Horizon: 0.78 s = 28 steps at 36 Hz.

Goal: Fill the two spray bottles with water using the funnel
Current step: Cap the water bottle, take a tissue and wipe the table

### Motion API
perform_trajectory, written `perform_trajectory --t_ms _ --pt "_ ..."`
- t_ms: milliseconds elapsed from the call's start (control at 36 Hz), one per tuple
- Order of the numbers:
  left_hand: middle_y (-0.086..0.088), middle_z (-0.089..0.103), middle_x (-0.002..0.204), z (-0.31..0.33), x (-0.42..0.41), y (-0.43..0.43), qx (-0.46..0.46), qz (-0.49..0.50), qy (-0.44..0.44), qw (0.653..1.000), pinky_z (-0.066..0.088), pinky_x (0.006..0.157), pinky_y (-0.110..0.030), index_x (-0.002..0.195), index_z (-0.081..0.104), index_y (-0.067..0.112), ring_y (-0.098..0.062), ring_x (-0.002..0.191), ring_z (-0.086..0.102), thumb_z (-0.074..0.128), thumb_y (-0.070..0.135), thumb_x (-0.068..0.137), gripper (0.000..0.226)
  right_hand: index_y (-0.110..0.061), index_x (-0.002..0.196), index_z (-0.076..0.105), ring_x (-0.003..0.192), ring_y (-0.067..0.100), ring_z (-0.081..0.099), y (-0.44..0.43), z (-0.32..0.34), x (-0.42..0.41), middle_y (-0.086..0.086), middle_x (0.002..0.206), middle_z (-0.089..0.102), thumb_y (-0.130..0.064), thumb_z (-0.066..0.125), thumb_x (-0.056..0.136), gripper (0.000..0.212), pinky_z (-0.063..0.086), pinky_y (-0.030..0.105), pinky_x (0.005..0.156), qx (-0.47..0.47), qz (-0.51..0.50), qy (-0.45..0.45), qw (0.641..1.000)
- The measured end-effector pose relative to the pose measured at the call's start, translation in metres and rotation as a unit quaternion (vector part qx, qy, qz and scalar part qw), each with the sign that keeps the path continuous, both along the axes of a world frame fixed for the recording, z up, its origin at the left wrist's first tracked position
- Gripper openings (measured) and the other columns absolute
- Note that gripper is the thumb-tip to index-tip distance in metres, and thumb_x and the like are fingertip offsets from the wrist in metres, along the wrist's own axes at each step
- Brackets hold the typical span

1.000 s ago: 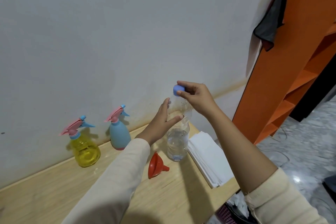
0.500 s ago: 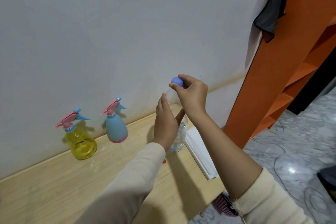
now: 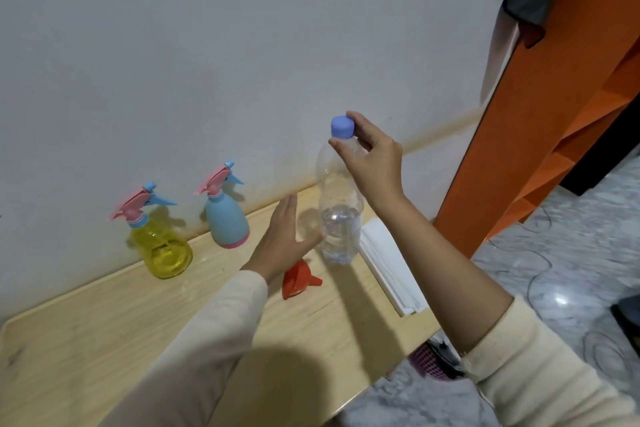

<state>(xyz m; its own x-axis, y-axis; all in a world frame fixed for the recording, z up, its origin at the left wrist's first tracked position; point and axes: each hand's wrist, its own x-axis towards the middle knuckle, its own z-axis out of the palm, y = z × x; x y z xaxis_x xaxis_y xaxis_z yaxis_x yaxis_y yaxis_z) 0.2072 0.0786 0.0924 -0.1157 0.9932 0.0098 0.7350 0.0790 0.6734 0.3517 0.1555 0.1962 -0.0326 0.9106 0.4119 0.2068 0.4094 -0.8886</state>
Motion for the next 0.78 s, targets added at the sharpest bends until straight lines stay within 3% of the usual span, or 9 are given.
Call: perform_trajectory --t_ms 111,194,306,417,500,528,667,778 --pt "0.003 -0.003 0.161 -0.040 -0.024 -0.013 -0.142 -0.084 0.086 0.982 0.015 0.117 -0.036 0.153 -0.001 0.023 -0.016 0.148 0.000 0.066 0.056 0.080 0.105 -0.023 0.140 0.042 0.118 -0.005 0.044 -0.003 -0.019 0.005 -0.013 0.132 0.053 -0.026 0.069 0.084 0.063 0.032 0.009 0.101 0.029 0.027 -0.062 0.997" --pt "0.004 -0.003 0.161 -0.062 -0.037 -0.013 -0.189 -0.128 0.126 0.965 0.020 0.118 -0.043 0.152 -0.002 0.031 -0.020 0.148 0.002 0.068 0.067 0.067 0.115 -0.020 0.144 0.035 0.131 0.007 0.040 -0.004 -0.031 0.009 -0.005 0.144 0.045 -0.033 0.070 0.083 0.071 0.029 0.016 0.105 0.013 0.029 -0.092 0.995" --pt "0.000 0.001 0.160 -0.074 -0.043 -0.006 -0.209 -0.187 0.162 0.946 0.019 0.118 -0.041 0.152 0.002 0.026 -0.023 0.147 0.004 0.072 0.056 0.071 0.112 -0.024 0.149 0.018 0.139 0.007 0.029 -0.006 -0.052 0.011 -0.004 0.154 0.029 -0.035 0.076 0.077 0.093 0.027 0.024 0.111 -0.055 0.054 -0.060 0.995" --pt "0.005 0.027 0.148 -0.078 -0.045 0.002 -0.178 -0.183 0.125 0.959 0.041 0.102 -0.031 0.149 0.019 0.024 -0.016 0.130 0.035 0.073 0.040 0.074 0.094 -0.032 0.149 0.007 0.139 0.011 0.030 -0.007 -0.080 0.014 -0.008 0.155 0.023 -0.033 0.082 0.069 0.110 0.032 0.032 0.112 -0.106 0.085 -0.057 0.989" --pt "0.008 0.036 0.134 -0.079 -0.046 0.006 -0.158 -0.186 0.095 0.965 0.046 0.093 -0.030 0.141 0.032 0.021 -0.014 0.118 0.043 0.075 0.037 0.070 0.084 -0.034 0.145 0.015 0.131 0.006 0.040 -0.007 -0.095 0.015 -0.005 0.144 0.042 -0.032 0.084 0.066 0.105 0.034 0.014 0.099 -0.141 0.071 -0.069 0.985" --pt "0.008 0.038 0.128 -0.081 -0.046 0.007 -0.149 -0.184 0.084 0.968 0.046 0.092 -0.029 0.137 0.035 0.020 -0.014 0.114 0.045 0.076 0.037 0.069 0.082 -0.032 0.143 0.022 0.129 0.007 0.043 -0.006 -0.098 0.014 -0.005 0.139 0.047 -0.031 0.085 0.066 0.100 0.034 0.014 0.097 -0.147 0.065 -0.071 0.984" --pt "0.005 0.047 0.113 -0.079 -0.048 0.010 -0.136 -0.129 0.022 0.982 0.048 0.083 -0.027 0.126 0.037 0.021 -0.012 0.099 0.051 0.079 0.034 0.070 0.071 -0.024 0.120 0.049 0.114 0.009 0.053 -0.002 -0.103 0.010 -0.016 0.116 0.055 -0.041 0.085 0.061 0.071 0.048 0.038 0.097 -0.134 0.015 -0.100 0.986" --pt "0.003 0.049 0.114 -0.078 -0.050 0.016 -0.123 -0.094 -0.001 0.988 0.045 0.080 -0.026 0.128 0.038 0.017 -0.014 0.097 0.053 0.079 0.033 0.071 0.072 -0.024 0.108 0.054 0.103 0.009 0.058 0.003 -0.105 0.009 -0.015 0.107 0.061 -0.046 0.086 0.054 0.067 0.053 0.042 0.088 -0.134 -0.017 -0.096 0.986"
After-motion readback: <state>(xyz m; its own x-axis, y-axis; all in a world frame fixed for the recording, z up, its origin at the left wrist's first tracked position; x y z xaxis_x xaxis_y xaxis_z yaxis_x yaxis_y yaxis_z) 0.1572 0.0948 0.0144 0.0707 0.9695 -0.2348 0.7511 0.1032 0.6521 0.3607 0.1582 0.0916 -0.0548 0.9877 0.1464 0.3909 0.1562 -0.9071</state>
